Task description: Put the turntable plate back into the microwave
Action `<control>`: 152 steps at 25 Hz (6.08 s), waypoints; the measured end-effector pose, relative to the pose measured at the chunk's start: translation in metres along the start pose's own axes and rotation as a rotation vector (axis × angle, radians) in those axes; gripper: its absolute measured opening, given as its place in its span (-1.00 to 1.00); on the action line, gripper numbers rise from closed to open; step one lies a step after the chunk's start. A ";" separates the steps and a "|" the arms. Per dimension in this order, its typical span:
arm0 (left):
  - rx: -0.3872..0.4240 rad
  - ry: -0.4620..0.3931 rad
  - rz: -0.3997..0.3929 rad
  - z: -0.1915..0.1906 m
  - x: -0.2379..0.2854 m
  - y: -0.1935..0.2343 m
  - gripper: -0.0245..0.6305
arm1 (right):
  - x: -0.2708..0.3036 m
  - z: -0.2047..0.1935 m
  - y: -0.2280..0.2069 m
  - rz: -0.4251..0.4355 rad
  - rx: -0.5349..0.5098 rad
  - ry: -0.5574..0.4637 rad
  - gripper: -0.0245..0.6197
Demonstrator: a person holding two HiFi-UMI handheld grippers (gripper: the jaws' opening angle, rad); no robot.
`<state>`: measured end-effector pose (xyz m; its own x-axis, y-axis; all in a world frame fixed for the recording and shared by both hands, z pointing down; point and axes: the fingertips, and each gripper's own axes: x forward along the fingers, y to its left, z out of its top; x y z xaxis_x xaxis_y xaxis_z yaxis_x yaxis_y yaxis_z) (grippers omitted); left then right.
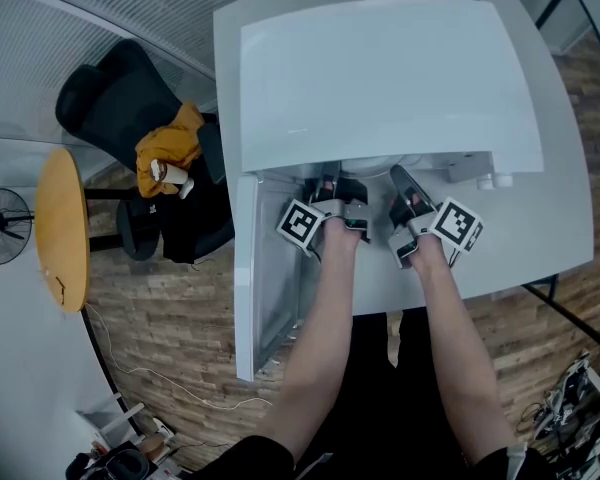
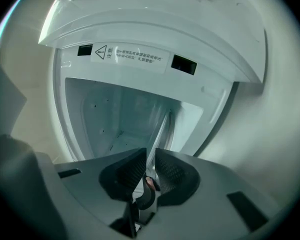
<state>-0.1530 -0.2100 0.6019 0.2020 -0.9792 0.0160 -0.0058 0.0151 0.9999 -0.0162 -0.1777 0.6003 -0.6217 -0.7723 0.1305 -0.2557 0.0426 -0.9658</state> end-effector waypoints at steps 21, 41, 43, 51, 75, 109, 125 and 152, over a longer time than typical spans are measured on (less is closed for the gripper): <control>0.008 0.010 -0.003 0.000 0.000 0.000 -0.80 | 0.011 -0.013 0.005 0.108 0.141 0.018 -0.73; 0.089 0.159 0.049 -0.027 -0.030 -0.004 -0.62 | 0.011 0.004 -0.001 0.053 0.123 -0.080 -0.82; 0.109 0.165 0.096 -0.026 -0.037 0.006 -0.80 | 0.010 0.002 -0.004 0.043 0.117 -0.071 -0.82; 0.124 0.179 0.126 -0.026 -0.038 0.016 -0.86 | 0.009 0.000 -0.015 -0.001 0.104 -0.055 -0.80; 0.121 0.142 0.172 -0.014 -0.024 0.021 -0.86 | 0.006 0.007 -0.014 -0.074 0.037 -0.002 -0.72; 0.526 0.307 -0.014 -0.100 -0.093 -0.116 -0.93 | -0.087 0.006 0.119 0.106 -0.390 0.126 -0.90; 1.130 0.422 -0.150 -0.115 -0.105 -0.230 -0.93 | -0.120 0.031 0.223 0.127 -0.989 0.094 -0.90; 1.265 0.447 -0.163 -0.109 -0.107 -0.247 -0.93 | -0.133 0.034 0.247 0.124 -1.152 0.054 -0.90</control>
<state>-0.0665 -0.0873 0.3538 0.5843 -0.7993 0.1404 -0.7932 -0.5260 0.3067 0.0281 -0.0860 0.3369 -0.7131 -0.6958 0.0857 -0.6964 0.6890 -0.2005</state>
